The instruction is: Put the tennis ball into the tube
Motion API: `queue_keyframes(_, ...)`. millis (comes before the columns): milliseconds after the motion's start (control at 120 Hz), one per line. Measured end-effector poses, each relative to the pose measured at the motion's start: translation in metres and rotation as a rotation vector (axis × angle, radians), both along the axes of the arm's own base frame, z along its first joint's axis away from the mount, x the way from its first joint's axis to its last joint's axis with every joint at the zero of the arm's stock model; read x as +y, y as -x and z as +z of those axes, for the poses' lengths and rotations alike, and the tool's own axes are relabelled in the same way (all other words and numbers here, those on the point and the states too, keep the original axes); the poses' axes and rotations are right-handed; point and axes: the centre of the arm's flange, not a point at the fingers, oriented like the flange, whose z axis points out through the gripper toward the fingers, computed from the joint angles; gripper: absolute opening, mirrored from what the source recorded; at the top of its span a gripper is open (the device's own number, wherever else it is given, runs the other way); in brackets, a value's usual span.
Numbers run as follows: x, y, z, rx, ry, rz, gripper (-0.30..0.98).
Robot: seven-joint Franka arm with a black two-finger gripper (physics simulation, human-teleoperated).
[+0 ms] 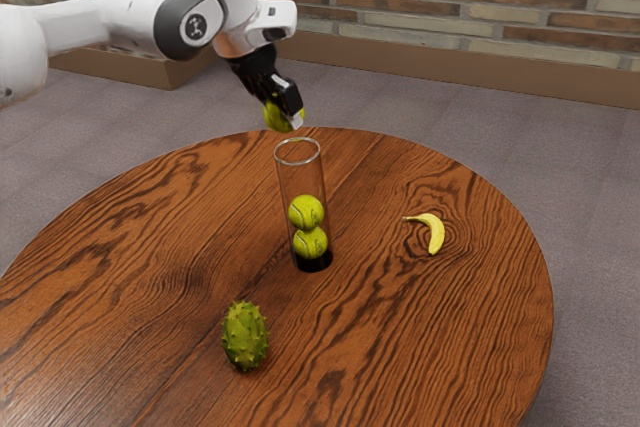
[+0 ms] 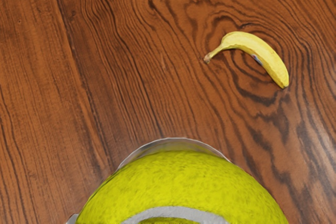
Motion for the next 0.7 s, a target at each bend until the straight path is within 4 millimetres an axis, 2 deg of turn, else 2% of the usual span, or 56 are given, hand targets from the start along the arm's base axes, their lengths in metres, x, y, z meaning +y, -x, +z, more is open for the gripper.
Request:
queue_keyframes(67,-0.004,-0.002,-0.003,0.005,0.004,-0.007,0.29)
queue_keyframes(200,-0.002,-0.015,-0.004,-0.006,0.012,-0.017,0.48)
queue_keyframes(367,-0.002,-0.017,-0.005,-0.007,0.002,-0.029,0.59)
queue_keyframes(408,-0.006,-0.013,0.0,-0.001,-0.004,-0.036,0.61)
queue_keyframes(542,-0.013,0.021,0.046,0.043,-0.065,-0.031,0.64)
queue_keyframes(700,-0.013,0.037,0.045,0.132,-0.097,-0.032,0.67)
